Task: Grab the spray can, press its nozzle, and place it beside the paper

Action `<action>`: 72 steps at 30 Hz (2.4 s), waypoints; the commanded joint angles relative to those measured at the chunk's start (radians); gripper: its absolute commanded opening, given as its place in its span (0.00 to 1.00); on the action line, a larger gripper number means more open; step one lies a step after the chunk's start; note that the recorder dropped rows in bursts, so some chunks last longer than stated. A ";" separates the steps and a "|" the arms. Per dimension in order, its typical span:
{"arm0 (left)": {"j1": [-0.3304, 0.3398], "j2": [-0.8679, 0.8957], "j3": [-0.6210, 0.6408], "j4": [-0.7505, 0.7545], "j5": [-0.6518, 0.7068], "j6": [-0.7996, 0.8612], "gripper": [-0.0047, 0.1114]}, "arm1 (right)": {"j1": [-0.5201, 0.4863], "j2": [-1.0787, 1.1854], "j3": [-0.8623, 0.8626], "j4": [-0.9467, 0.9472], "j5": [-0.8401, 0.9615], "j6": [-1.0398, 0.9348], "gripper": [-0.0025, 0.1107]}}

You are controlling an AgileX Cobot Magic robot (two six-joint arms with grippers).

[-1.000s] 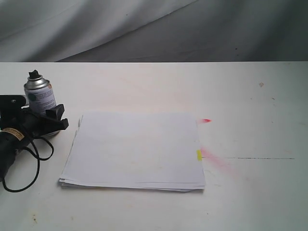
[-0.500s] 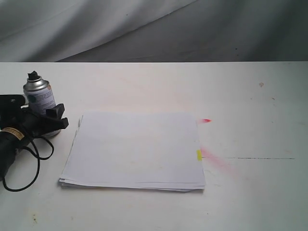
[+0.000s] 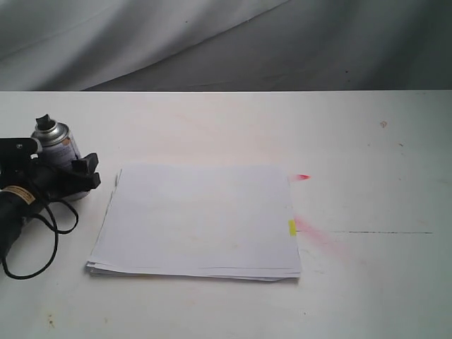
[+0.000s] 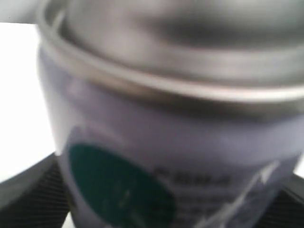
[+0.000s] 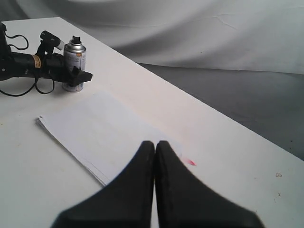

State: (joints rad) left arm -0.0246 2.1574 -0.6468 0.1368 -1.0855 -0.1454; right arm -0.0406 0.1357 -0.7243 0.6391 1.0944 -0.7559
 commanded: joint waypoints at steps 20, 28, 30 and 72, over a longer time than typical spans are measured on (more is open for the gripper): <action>0.002 -1.187 -0.004 0.000 1.027 -0.020 0.70 | -0.006 -0.005 0.006 -0.001 -0.010 0.003 0.02; 0.002 -1.622 -0.004 -0.137 1.425 -0.086 0.36 | -0.006 -0.005 0.006 -0.001 -0.010 0.003 0.02; 0.002 -1.667 -0.004 -0.171 1.460 -0.086 0.26 | -0.006 -0.005 0.006 -0.001 -0.010 0.003 0.02; 0.002 -1.739 0.356 -1.102 1.368 0.671 0.04 | -0.006 -0.003 0.568 -0.271 -1.046 0.006 0.02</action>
State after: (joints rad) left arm -0.0246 0.4232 -0.3145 -0.9405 0.3354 0.4996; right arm -0.0406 0.1375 -0.2272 0.3829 0.1477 -0.7520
